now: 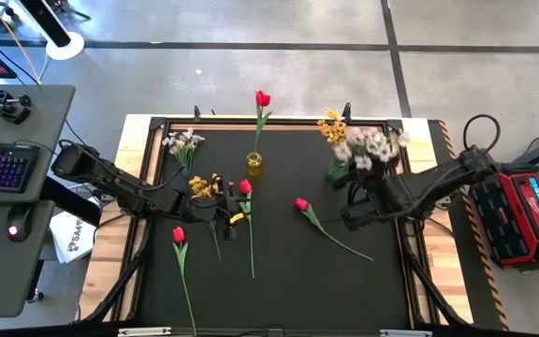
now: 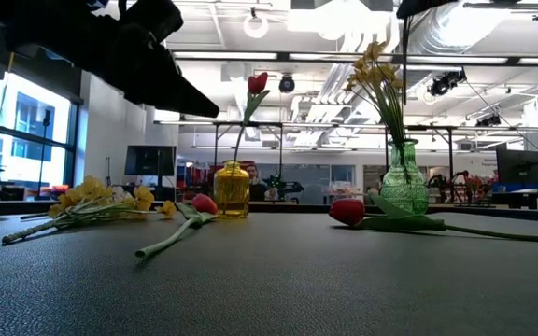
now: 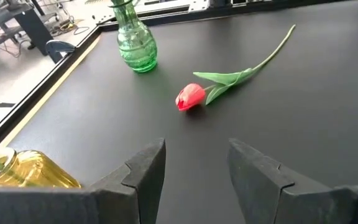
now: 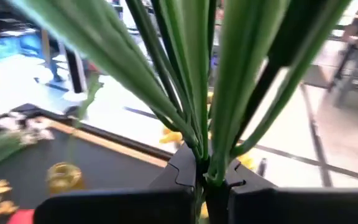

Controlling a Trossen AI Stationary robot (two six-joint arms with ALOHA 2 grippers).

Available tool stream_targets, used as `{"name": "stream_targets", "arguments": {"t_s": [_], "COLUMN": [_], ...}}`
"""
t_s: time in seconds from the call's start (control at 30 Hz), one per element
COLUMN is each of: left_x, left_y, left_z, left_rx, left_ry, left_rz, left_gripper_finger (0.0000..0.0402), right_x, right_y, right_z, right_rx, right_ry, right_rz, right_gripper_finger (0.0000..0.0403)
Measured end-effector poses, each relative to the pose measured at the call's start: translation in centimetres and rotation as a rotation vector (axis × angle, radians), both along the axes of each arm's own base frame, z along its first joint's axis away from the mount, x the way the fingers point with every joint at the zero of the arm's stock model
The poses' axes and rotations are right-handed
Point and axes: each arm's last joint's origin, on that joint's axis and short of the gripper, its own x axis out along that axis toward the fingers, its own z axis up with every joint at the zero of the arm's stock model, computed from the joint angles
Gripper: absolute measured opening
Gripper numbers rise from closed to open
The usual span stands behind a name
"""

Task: Sort flowers into vase by color
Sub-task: Put the white flowers into the green vase

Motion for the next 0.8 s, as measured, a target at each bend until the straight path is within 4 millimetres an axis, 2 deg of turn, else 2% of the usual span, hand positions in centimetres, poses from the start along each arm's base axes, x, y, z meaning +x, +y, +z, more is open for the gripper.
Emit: {"name": "stream_targets", "arguments": {"t_s": [0.27, 0.47, 0.8], "left_x": [0.1, 0.1, 0.2], "left_y": [-0.1, -0.2, -0.2], "left_z": [0.1, 0.1, 0.3], "left_rx": [-0.011, -0.020, -0.029], "left_ry": [-0.003, -0.002, -0.031], "left_rz": [-0.036, -0.055, -0.059], "left_gripper_finger": [0.0160, 0.0160, 0.0160], "right_x": [-0.5, -0.5, -0.2], "right_y": [-3.0, -3.3, -3.7], "right_z": [-2.1, -3.4, -3.3], "right_rx": [0.059, 0.072, 0.074], "right_ry": [0.057, 0.017, -0.006], "right_rz": [-0.118, -0.118, -0.128], "right_gripper_finger": [0.0000, 0.0000, 0.0000]}}
